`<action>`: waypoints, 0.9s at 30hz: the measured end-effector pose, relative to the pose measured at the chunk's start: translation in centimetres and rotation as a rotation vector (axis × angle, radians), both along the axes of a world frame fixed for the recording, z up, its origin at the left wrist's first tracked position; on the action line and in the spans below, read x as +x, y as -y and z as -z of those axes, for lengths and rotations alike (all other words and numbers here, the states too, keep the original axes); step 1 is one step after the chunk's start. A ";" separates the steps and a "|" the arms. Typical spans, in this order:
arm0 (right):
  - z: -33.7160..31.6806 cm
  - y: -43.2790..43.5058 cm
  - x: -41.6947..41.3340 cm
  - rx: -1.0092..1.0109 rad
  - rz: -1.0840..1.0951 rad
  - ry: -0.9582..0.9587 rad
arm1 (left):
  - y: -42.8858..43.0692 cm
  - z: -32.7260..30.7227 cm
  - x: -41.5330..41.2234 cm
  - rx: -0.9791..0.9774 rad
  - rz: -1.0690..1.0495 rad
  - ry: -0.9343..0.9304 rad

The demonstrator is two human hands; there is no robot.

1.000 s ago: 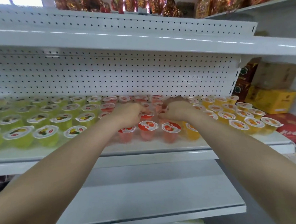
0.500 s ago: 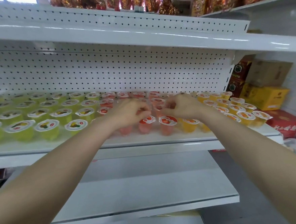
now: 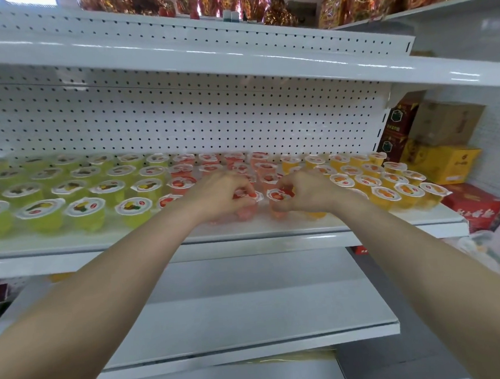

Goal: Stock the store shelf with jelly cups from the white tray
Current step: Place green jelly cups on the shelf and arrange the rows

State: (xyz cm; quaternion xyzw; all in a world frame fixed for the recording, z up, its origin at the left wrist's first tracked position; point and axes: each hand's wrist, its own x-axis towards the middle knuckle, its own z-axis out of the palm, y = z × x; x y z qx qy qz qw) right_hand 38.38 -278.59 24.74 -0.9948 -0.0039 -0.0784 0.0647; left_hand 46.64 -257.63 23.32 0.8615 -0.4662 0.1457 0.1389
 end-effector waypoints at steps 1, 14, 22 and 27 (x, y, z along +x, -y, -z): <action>0.0 0.0 0.1 -0.004 -0.001 0.005 | 0.0 0.0 0.1 0.007 -0.005 -0.005; -1.8 6.4 2.0 0.090 0.103 0.171 | 3.1 -2.4 3.7 -0.021 -0.061 -0.092; -3.2 15.3 7.7 -0.033 0.258 0.033 | 10.6 -3.4 8.5 0.083 -0.106 -0.103; -2.7 18.0 11.3 -0.084 0.215 -0.041 | 15.4 -3.6 11.0 0.152 -0.065 -0.065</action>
